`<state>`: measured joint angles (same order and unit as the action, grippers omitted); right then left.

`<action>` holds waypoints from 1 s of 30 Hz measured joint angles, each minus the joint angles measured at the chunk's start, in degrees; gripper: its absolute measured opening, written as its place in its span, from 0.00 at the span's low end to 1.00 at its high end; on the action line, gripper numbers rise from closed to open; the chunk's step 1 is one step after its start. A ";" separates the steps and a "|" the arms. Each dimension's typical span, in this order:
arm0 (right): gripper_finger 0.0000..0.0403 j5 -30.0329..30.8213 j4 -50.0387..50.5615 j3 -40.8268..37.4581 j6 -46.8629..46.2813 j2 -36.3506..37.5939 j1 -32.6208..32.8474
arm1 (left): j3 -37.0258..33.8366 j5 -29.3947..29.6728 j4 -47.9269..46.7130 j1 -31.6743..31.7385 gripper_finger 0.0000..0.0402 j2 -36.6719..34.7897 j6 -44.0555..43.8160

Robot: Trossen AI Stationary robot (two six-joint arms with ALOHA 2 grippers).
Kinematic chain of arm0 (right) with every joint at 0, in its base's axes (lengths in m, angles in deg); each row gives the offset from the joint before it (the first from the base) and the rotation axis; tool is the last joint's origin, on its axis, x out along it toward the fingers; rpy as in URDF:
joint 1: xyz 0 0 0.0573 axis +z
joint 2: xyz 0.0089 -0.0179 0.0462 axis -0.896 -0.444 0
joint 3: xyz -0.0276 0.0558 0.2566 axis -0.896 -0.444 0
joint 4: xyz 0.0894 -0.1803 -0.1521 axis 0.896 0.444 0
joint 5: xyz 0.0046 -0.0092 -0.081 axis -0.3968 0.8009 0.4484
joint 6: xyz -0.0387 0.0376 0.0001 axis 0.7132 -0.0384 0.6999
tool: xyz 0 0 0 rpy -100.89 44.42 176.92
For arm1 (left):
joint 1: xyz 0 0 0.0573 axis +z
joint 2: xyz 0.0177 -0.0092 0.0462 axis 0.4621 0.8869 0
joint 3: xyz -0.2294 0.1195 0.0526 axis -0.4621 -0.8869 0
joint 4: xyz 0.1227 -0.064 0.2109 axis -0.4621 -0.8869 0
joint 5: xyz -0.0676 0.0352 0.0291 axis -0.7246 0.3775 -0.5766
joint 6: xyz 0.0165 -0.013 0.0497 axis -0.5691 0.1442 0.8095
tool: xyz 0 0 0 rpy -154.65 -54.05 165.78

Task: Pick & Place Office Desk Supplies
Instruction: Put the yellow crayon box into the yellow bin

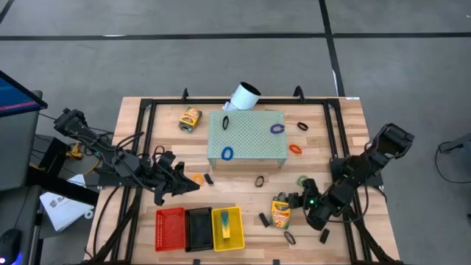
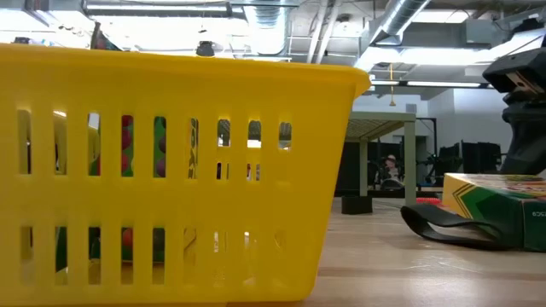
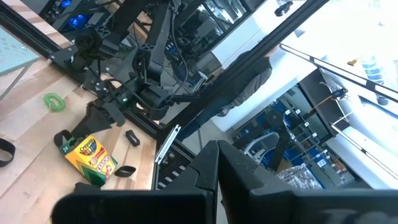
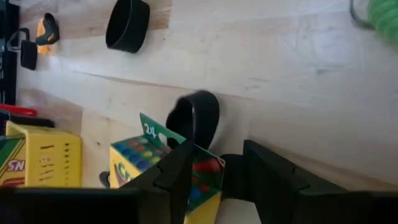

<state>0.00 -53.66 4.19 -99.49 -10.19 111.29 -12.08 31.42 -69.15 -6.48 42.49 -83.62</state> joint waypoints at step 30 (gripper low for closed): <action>0.00 8.38 -2.46 5.84 15.95 6.90 0.28 | 0.00 -0.63 0.87 -0.09 0.00 0.02 0.55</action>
<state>8.39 -56.12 10.03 -83.55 -3.28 111.56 -12.08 30.79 -68.28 -6.57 42.50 -83.07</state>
